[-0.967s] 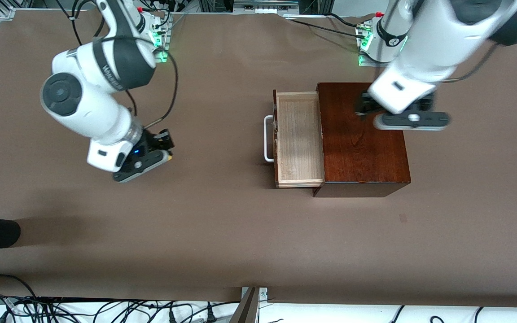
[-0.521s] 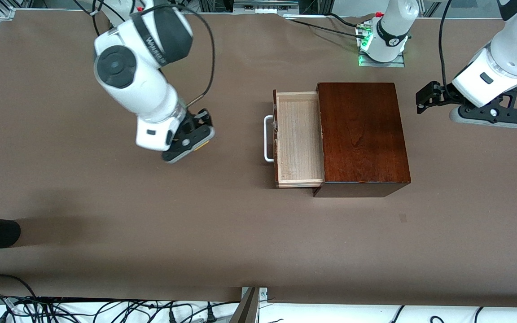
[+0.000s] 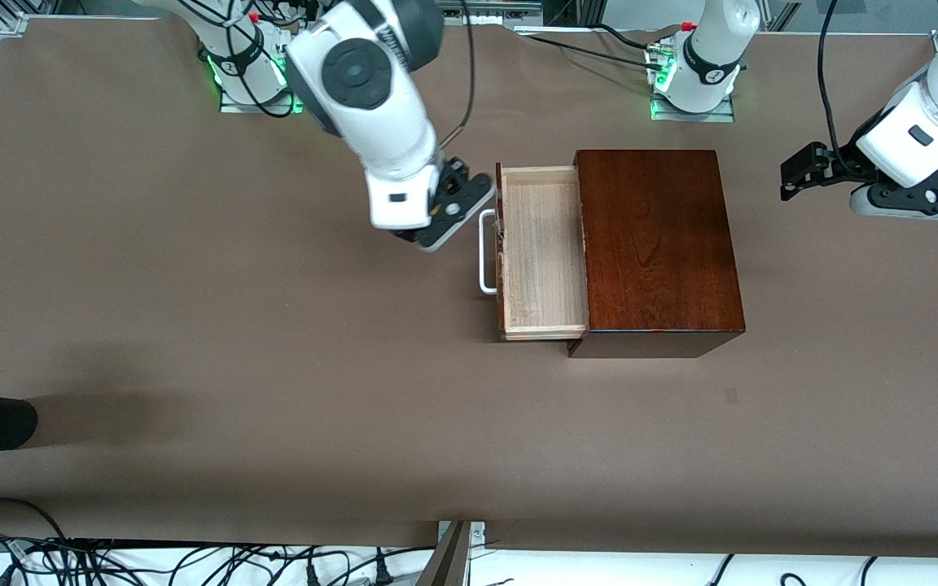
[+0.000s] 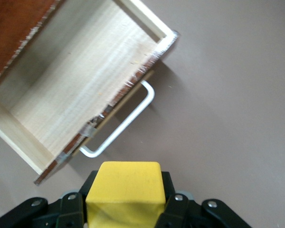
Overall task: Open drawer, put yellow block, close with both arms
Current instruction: 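Carry the yellow cube with the right gripper over the open drawer, then lower the cube into the drawer and open the right gripper, then withdraw the right gripper from the drawer back toward its rest pose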
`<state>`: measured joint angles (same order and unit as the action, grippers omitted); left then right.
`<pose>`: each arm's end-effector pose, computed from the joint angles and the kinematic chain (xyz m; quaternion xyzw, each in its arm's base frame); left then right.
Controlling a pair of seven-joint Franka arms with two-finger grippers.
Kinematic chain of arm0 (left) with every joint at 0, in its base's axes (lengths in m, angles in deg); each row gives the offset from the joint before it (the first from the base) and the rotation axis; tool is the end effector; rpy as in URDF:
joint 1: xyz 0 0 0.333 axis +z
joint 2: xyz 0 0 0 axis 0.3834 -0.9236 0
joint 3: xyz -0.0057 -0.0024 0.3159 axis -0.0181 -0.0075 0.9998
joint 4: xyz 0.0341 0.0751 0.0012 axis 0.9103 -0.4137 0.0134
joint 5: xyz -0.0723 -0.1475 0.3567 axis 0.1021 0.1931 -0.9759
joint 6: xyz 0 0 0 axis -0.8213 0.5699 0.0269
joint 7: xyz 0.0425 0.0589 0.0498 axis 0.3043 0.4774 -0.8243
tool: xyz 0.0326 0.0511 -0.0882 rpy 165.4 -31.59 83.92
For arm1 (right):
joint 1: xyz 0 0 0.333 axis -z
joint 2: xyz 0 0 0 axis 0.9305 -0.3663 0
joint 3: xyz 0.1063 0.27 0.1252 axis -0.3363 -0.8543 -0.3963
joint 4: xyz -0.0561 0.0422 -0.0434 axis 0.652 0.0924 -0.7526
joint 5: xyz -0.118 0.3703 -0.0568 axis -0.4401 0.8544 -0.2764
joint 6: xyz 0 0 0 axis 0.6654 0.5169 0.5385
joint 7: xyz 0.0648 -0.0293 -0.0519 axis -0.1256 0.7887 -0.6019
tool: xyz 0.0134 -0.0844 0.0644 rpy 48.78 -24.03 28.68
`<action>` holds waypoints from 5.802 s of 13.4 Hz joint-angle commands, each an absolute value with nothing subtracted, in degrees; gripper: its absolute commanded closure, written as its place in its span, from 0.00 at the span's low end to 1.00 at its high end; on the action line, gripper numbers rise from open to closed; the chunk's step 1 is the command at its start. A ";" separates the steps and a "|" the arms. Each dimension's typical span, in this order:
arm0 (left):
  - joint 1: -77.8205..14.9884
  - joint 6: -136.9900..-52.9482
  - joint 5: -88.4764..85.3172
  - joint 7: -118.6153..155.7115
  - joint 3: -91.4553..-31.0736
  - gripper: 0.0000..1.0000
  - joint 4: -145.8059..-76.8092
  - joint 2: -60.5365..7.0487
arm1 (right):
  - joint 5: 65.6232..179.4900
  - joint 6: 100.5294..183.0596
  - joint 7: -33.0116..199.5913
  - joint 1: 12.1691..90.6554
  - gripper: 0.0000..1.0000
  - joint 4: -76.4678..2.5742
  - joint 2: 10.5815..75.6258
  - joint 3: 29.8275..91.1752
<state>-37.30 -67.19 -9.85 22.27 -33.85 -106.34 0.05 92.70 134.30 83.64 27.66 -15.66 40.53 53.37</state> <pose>0.5415 -0.0535 0.5968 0.9990 -0.0248 -0.0379 0.0052 0.5136 0.4783 0.4710 -0.9186 -0.3880 -0.0143 0.0742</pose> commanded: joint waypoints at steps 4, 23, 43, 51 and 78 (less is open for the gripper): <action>-34.85 -67.81 -7.67 22.89 -34.06 0.00 -104.50 -1.30 | 89.50 133.22 90.47 22.73 0.87 -7.98 36.25 53.73; -32.12 -67.10 -10.66 23.24 -33.62 0.00 -97.29 -6.57 | 80.54 146.75 102.51 15.51 0.88 2.57 17.53 54.35; -32.12 -67.19 -10.66 22.98 -33.62 0.00 -97.29 -6.66 | 72.00 150.00 103.04 13.05 0.71 1.87 13.14 54.26; -32.12 -67.19 -10.66 22.98 -33.62 0.00 -97.29 -6.57 | 72.26 150.37 102.60 13.14 0.00 1.96 13.13 54.26; -33.26 -67.72 -9.78 23.68 -34.06 0.00 -97.11 -8.07 | 82.37 121.35 102.08 42.82 0.00 -8.99 44.65 52.68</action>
